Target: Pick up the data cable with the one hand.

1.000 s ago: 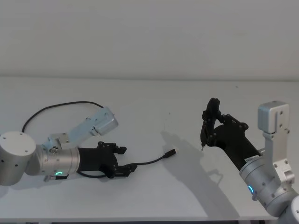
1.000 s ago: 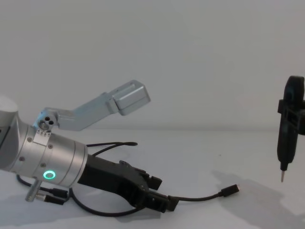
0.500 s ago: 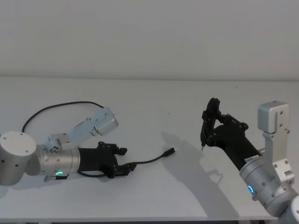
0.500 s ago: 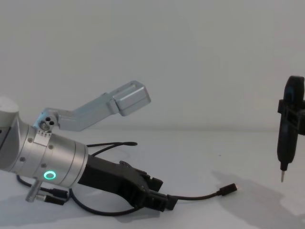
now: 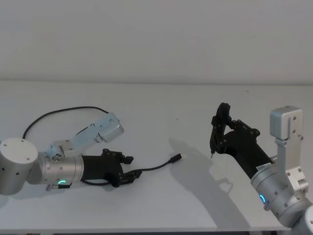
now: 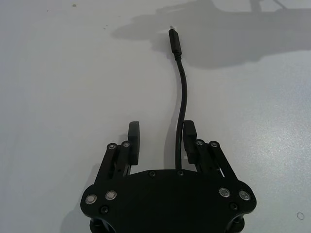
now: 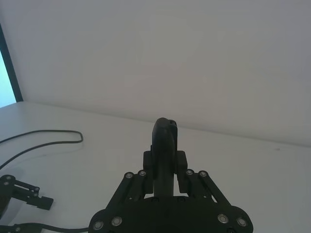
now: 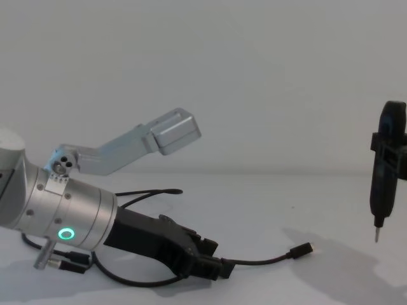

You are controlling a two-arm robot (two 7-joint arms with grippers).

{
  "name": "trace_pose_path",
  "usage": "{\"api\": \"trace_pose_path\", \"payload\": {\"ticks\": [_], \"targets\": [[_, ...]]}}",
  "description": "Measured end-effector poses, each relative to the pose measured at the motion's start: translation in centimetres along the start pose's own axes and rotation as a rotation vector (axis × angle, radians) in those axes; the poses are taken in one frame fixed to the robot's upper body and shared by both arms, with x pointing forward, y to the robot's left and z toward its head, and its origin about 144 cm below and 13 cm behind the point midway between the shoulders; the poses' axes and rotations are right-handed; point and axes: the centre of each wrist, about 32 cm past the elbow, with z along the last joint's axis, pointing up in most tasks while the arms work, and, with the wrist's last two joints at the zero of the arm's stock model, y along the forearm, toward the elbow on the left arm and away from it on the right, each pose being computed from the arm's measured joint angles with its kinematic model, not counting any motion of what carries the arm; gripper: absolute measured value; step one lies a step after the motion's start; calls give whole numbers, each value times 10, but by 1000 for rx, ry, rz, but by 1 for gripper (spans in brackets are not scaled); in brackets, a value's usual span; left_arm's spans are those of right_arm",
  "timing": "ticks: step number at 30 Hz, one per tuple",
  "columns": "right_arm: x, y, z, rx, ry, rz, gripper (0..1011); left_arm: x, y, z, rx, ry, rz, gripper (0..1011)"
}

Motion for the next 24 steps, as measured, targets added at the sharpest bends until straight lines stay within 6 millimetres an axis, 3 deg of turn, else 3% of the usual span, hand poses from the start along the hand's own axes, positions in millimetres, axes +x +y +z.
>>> {"api": "trace_pose_path", "payload": {"ticks": [24], "targets": [[0, 0, 0, 0, 0, 0, 274, 0, 0, 0, 0, 0, 0, 353]]}}
